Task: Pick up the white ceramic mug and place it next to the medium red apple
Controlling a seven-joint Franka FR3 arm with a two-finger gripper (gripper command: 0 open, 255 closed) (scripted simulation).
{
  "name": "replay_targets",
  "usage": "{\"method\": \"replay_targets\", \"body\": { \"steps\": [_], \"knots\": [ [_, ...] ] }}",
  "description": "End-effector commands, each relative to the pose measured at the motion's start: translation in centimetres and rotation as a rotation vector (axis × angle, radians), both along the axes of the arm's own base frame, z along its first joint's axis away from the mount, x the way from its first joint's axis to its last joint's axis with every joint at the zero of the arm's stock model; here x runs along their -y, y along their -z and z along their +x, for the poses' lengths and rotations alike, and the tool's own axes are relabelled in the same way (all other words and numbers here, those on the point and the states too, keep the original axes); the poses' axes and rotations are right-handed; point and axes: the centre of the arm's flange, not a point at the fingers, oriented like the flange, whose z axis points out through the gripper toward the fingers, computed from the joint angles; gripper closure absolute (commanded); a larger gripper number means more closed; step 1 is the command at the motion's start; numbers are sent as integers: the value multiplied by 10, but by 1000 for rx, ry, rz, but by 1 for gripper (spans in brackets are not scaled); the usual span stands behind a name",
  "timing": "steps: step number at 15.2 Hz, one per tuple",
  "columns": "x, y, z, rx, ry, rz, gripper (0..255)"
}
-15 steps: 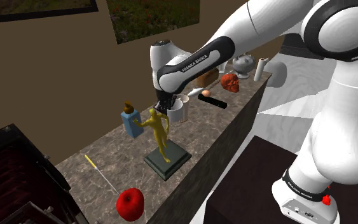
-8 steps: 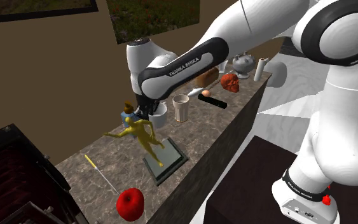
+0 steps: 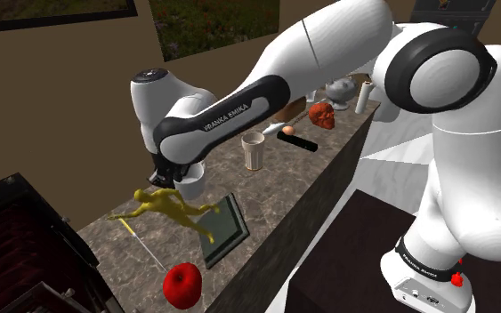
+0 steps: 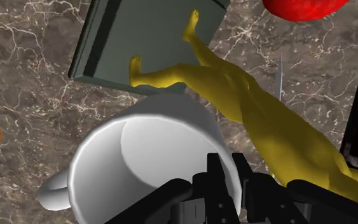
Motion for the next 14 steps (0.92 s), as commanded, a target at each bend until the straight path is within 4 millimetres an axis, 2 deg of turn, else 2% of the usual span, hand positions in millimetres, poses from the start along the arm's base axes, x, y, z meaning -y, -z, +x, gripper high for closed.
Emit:
{"method": "replay_targets", "body": {
  "steps": [1,3,14],
  "knots": [
    [-21,25,-9,-97,6,-65,255],
    [-41,25,-9,-97,6,-65,255],
    [-41,83,-9,-97,6,-65,255]
  ]
}}
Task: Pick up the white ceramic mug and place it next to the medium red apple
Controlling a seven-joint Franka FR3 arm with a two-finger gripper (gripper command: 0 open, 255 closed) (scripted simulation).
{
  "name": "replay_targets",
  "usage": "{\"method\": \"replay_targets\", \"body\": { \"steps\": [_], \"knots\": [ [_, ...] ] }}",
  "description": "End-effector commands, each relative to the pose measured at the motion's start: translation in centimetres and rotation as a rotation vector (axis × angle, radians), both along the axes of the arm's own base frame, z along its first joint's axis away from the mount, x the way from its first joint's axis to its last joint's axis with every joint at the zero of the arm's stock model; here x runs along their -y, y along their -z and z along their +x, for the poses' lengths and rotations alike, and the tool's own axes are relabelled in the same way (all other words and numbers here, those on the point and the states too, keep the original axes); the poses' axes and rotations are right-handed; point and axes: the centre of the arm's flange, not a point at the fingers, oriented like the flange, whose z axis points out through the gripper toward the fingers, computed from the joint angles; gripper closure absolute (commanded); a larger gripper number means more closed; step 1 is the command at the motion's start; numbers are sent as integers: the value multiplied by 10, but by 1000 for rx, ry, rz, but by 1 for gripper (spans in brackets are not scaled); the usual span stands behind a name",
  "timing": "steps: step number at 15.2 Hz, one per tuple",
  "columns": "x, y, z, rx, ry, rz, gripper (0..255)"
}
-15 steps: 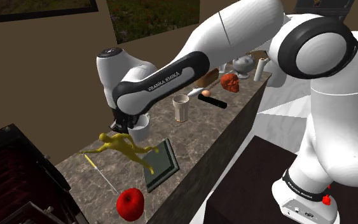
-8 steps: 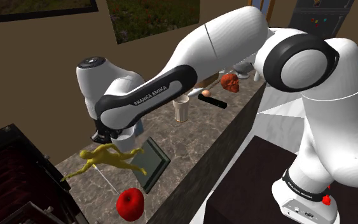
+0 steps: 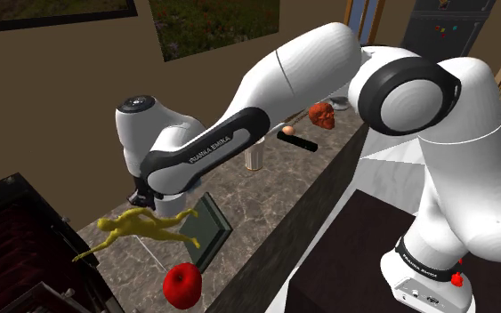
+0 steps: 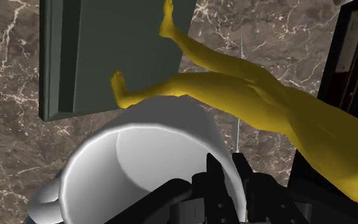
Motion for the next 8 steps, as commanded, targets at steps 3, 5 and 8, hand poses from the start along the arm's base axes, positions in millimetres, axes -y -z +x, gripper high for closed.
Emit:
{"method": "replay_targets", "body": {
  "steps": [3,5,8],
  "knots": [
    [14,61,-16,-164,10,-128,255],
    [14,71,-16,-164,10,-128,255],
    [14,87,-16,-164,10,-128,255]
  ]
}}
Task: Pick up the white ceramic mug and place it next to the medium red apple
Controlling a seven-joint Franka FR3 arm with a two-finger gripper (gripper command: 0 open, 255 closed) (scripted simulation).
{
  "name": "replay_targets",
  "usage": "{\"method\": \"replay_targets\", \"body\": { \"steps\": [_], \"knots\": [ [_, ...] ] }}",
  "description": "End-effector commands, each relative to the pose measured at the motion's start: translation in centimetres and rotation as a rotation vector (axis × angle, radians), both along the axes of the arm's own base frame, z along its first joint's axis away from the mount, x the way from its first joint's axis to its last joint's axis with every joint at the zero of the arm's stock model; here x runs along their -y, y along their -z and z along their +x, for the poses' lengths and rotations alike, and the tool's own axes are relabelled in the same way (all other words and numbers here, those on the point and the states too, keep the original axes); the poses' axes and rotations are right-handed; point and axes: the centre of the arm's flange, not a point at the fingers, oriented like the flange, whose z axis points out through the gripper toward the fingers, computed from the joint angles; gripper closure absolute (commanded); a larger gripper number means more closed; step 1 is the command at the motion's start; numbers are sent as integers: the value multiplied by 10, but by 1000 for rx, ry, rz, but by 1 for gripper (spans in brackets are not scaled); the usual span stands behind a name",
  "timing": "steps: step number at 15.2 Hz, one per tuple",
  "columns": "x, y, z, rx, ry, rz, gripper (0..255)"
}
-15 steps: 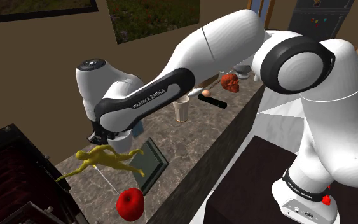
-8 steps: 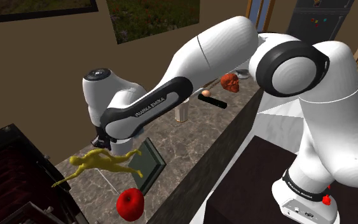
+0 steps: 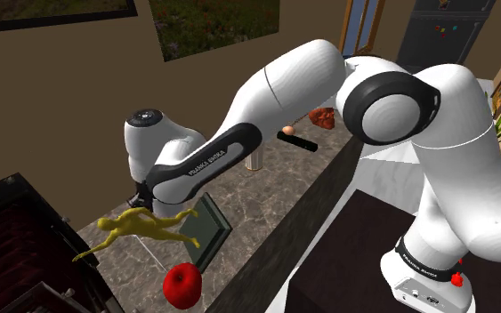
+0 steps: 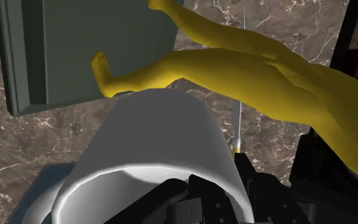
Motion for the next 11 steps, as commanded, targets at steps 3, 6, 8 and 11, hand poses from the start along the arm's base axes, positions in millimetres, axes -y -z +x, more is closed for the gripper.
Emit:
{"method": "replay_targets", "body": {
  "steps": [3,6,8,11],
  "knots": [
    [11,-7,5,-38,35,5,0],
    [46,-28,19,-153,139,20,0],
    [70,-40,28,-229,209,30,0],
    [98,-53,37,-314,288,42,0]
  ]
}}
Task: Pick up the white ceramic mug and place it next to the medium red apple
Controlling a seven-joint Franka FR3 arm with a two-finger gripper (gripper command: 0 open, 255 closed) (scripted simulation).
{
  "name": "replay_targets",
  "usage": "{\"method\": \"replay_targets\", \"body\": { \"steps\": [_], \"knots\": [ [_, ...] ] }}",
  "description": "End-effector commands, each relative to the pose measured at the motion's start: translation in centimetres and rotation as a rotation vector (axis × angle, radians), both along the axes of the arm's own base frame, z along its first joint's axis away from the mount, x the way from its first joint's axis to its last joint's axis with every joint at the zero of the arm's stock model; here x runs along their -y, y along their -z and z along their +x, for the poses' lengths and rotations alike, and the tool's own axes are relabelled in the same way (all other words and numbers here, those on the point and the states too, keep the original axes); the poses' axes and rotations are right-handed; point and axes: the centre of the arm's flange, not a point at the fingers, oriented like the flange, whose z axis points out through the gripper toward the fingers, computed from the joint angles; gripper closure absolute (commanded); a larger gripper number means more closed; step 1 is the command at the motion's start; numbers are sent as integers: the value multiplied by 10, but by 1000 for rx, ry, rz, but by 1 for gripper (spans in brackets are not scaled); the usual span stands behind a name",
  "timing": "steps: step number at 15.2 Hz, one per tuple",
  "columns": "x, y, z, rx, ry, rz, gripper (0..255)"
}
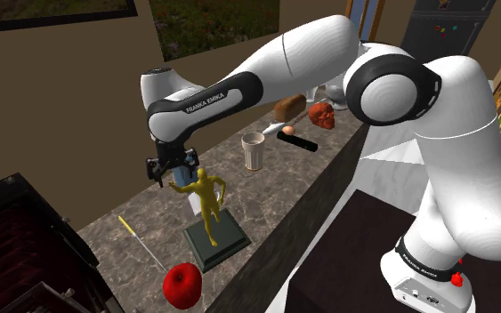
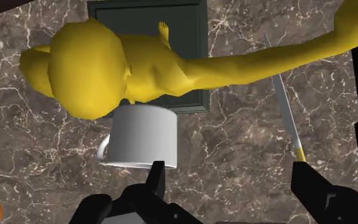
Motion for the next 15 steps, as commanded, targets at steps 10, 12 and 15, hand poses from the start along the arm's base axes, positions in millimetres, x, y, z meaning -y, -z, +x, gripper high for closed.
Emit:
{"method": "replay_targets", "body": {
  "steps": [10,12,15],
  "knots": [
    [2,37,1,-29,21,4,0],
    [2,37,1,-29,21,4,0],
    [2,37,1,-29,21,4,0]
  ]
}}
